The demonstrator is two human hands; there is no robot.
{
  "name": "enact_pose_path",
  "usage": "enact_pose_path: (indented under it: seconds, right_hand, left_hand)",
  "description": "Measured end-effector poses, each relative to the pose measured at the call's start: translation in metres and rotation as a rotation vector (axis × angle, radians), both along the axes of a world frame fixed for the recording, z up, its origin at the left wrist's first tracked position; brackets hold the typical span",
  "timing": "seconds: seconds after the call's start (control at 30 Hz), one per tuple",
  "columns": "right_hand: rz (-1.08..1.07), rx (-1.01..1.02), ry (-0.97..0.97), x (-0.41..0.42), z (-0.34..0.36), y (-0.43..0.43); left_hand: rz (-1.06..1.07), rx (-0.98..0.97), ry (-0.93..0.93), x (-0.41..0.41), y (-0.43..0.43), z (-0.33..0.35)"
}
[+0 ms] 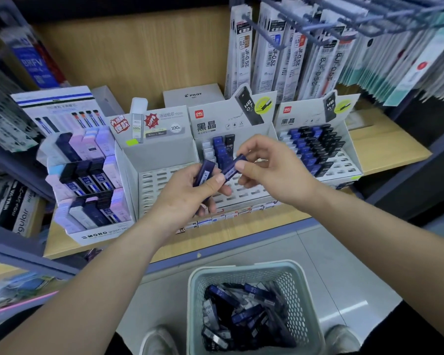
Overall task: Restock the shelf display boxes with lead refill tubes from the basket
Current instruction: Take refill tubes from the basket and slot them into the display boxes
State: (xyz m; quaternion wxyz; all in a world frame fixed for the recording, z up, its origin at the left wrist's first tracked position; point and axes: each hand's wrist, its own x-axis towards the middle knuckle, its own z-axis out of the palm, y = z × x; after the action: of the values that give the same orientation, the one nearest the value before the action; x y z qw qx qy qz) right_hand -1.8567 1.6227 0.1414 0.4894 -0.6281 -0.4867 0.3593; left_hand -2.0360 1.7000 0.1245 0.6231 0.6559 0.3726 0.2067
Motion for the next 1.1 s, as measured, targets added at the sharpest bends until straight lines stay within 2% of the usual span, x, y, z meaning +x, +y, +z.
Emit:
enact_pose_path:
  seconds: [0.2, 0.4, 0.67, 0.87, 0.97, 1.1]
  right_hand:
    - [-0.039, -0.027, 0.065, 0.008, 0.006, -0.026]
    - [-0.040, -0.117, 0.078, -0.002, -0.003, -0.035]
    - [-0.019, -0.133, -0.074, 0.001, -0.009, -0.031]
    - [0.121, -0.195, -0.087, 0.013, -0.011, -0.028]
    - [0.056, -0.173, -0.110, 0.021, -0.012, -0.021]
    - [-0.129, -0.058, -0.121, 0.023, -0.016, -0.007]
  left_hand:
    - [0.090, -0.013, -0.028, 0.000, 0.002, 0.005]
    - [0.059, 0.056, -0.039, 0.003, -0.004, 0.008]
    - [0.006, 0.085, 0.026, 0.016, -0.014, 0.004]
    - [0.021, 0.076, 0.110, 0.022, -0.010, -0.004]
    - [0.006, 0.020, 0.177, 0.019, -0.003, -0.010]
    - [-0.068, 0.102, 0.228, 0.008, 0.002, -0.017]
